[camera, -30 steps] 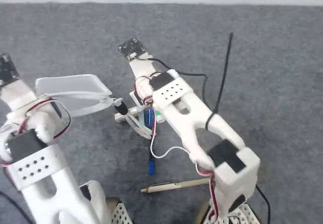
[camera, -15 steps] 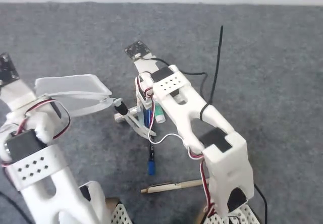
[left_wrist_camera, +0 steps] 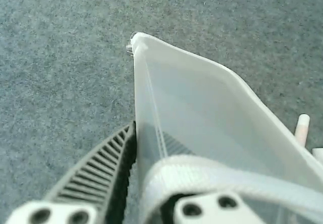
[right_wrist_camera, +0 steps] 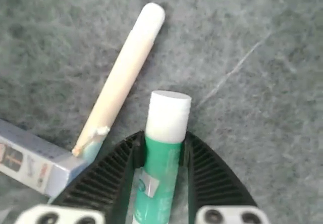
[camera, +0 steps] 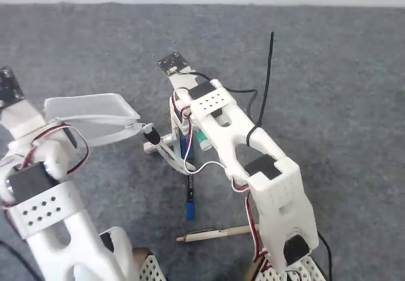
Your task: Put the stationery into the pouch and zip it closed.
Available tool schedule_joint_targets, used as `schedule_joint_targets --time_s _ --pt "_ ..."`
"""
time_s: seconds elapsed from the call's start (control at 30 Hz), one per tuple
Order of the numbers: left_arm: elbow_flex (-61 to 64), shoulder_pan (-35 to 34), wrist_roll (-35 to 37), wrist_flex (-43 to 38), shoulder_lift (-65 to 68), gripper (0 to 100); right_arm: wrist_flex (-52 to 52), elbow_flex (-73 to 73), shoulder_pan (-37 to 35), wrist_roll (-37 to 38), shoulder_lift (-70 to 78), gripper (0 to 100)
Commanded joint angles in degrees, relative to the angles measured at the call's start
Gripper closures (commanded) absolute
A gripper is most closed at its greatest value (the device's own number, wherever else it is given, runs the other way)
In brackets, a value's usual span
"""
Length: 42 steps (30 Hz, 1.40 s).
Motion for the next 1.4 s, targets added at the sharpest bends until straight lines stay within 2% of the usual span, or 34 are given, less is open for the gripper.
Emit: schedule_joint_targets --time_s 0.0,0.13,0.47,0.6,0.67,0.93,1.1,1.37 --pt "-0.75 0.18 0.79 -1.76 0.00 99 3.91 -3.96 1.01 0.88 -1.01 95.7" --pt "-0.04 0.26 0.79 -1.93 -0.18 99 5.32 -4.22 1.89 3.96 -1.45 99.3" --pt "-1.10 8.70 1.05 -1.49 -0.35 99 15.25 -4.04 4.44 -4.57 -12.26 99.2" --pt "-4.79 10.02 6.33 2.37 -0.26 99 18.15 -3.96 7.34 -7.47 -16.31 99.2" --pt "-7.16 11.34 6.59 3.87 0.00 99 18.51 -3.96 8.92 -8.53 -18.07 99.2" --pt "-11.03 21.71 8.79 4.40 0.18 99 18.07 0.62 12.00 -9.76 -28.18 99.2" --pt "-19.65 26.20 8.70 8.18 2.73 99 13.67 9.49 12.18 -9.58 -39.08 99.2" --pt "-43.56 31.03 12.48 21.98 23.56 99 7.16 21.27 12.62 -9.58 -58.68 99.2"
